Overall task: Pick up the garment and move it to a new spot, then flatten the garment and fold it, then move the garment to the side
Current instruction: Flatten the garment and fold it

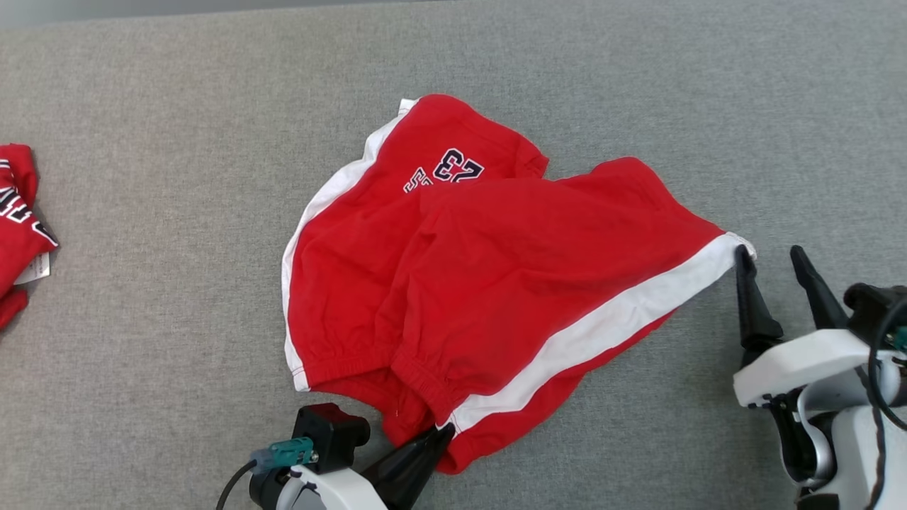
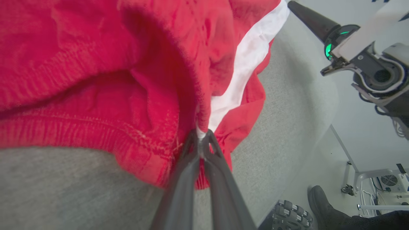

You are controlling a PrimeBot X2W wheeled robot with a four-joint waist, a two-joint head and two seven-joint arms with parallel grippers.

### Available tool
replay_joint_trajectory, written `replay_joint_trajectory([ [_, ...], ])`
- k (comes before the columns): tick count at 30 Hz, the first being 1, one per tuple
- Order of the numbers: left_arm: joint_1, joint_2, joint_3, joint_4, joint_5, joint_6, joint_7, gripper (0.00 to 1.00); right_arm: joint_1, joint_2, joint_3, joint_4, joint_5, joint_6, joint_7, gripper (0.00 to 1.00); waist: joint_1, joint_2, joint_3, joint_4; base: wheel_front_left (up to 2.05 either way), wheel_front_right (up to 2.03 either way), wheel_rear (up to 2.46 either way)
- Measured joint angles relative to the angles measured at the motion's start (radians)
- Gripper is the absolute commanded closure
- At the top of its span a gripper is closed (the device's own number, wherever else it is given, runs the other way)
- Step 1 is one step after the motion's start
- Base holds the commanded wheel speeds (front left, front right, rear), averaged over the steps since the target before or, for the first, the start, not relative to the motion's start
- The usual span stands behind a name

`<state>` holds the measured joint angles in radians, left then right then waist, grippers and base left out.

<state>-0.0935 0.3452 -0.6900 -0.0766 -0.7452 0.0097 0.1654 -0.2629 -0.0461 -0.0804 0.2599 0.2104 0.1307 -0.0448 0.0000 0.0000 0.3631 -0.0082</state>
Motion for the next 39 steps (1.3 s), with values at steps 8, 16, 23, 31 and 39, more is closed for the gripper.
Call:
replay_joint_trajectory([
  [8,-0.018,-0.002,0.002,0.009,0.005,-0.006,-0.012,1.00,-0.062,-0.002,0.046,0.112,0.011,0.000,0.005,0.83,0.0000,0.0000,0.032,0.014,0.00,0.00,0.00],
  [16,-0.038,-0.003,0.018,0.012,0.027,0.000,-0.059,1.00,-0.081,-0.016,0.053,0.126,0.026,0.000,-0.041,1.00,0.0000,0.0000,0.035,0.014,0.00,0.00,0.00],
  [23,-0.094,0.015,0.091,-0.034,0.091,0.038,-0.164,1.00,-0.097,-0.017,0.057,-0.007,0.045,0.000,-0.069,1.00,0.0000,0.0000,0.010,0.007,0.00,0.00,0.00],
  [31,-0.201,0.060,0.161,-0.108,0.179,0.071,-0.224,1.00,-0.134,-0.012,0.052,-0.184,0.109,0.000,-0.046,1.00,0.0000,0.0000,-0.033,0.011,0.00,0.00,0.00],
  [39,-0.391,0.061,0.208,-0.137,0.264,0.093,-0.251,1.00,-0.251,-0.003,0.025,-0.320,0.203,0.000,-0.033,1.00,0.0000,0.0000,-0.082,0.013,0.00,0.00,0.00],
])
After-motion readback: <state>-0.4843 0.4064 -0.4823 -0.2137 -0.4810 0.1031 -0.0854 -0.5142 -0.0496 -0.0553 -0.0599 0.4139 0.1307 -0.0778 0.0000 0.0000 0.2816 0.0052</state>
